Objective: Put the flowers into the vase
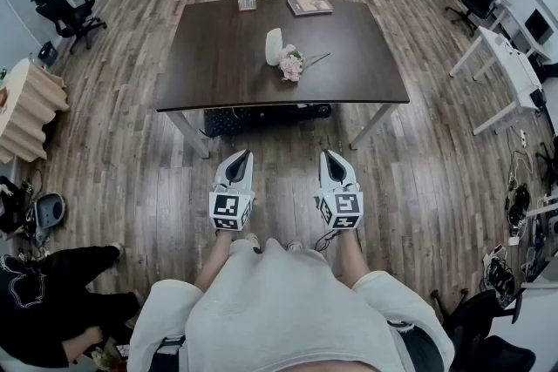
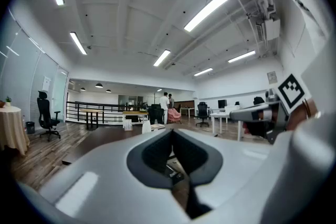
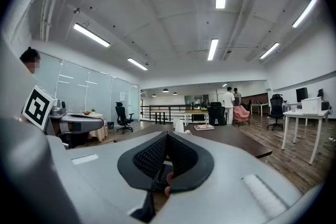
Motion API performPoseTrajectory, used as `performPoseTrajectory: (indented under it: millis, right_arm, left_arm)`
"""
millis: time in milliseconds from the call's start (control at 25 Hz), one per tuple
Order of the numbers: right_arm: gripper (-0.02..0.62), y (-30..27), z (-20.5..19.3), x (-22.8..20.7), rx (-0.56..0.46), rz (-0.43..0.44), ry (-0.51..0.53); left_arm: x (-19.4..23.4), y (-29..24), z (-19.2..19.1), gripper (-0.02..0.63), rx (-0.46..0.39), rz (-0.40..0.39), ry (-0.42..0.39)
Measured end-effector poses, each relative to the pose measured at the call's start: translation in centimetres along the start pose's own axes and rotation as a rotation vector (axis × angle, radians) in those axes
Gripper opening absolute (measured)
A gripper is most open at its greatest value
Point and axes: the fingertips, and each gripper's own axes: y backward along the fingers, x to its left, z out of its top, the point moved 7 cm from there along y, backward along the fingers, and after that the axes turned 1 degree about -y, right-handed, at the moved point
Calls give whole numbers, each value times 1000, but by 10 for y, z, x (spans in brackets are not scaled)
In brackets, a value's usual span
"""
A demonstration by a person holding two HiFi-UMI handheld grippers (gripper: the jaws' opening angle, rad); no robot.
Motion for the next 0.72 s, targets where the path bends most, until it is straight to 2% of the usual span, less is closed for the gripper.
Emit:
performPoseTrajectory:
  millis: [360, 720]
  right_arm:
    - [-4, 0, -2, -7, 0, 15, 3]
    - [-3, 15, -9, -19, -11, 58, -38]
  left_arm:
    - [-10, -4, -1, 9, -2, 8, -3]
    - [-31, -3, 3, 9, 11, 17, -22]
